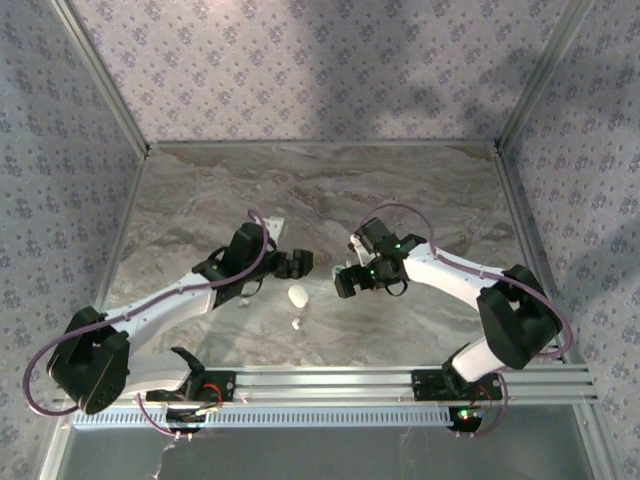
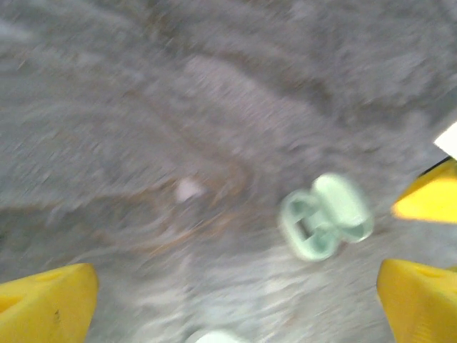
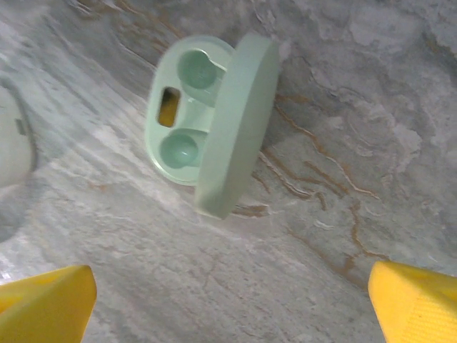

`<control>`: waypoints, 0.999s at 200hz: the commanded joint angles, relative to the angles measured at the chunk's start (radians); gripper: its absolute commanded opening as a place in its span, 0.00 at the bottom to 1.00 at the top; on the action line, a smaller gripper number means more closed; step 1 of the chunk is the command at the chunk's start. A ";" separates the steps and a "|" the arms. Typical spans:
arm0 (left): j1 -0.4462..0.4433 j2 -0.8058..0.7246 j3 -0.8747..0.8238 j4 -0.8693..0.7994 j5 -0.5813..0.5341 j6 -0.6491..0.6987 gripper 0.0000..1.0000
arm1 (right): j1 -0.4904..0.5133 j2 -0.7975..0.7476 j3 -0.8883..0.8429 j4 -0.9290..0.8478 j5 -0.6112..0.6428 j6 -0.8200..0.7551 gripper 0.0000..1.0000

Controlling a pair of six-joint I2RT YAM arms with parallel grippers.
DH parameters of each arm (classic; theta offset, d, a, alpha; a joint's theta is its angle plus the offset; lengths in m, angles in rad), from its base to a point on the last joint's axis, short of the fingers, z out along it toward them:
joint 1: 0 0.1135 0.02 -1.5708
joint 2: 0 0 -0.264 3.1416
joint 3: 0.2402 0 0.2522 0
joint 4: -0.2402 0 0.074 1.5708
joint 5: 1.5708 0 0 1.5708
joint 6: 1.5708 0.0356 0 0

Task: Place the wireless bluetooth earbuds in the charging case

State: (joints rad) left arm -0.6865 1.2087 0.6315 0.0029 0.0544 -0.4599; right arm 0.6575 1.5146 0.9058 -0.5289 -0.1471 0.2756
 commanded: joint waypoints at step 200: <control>0.007 -0.235 -0.108 0.080 -0.173 0.055 1.00 | -0.070 0.225 0.215 -0.172 0.292 0.025 0.96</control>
State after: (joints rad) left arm -0.6861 0.9703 0.5262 0.0540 -0.1177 -0.4149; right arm 0.6052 1.7187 1.0889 -0.6769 0.1390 0.3019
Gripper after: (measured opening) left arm 0.997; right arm 0.964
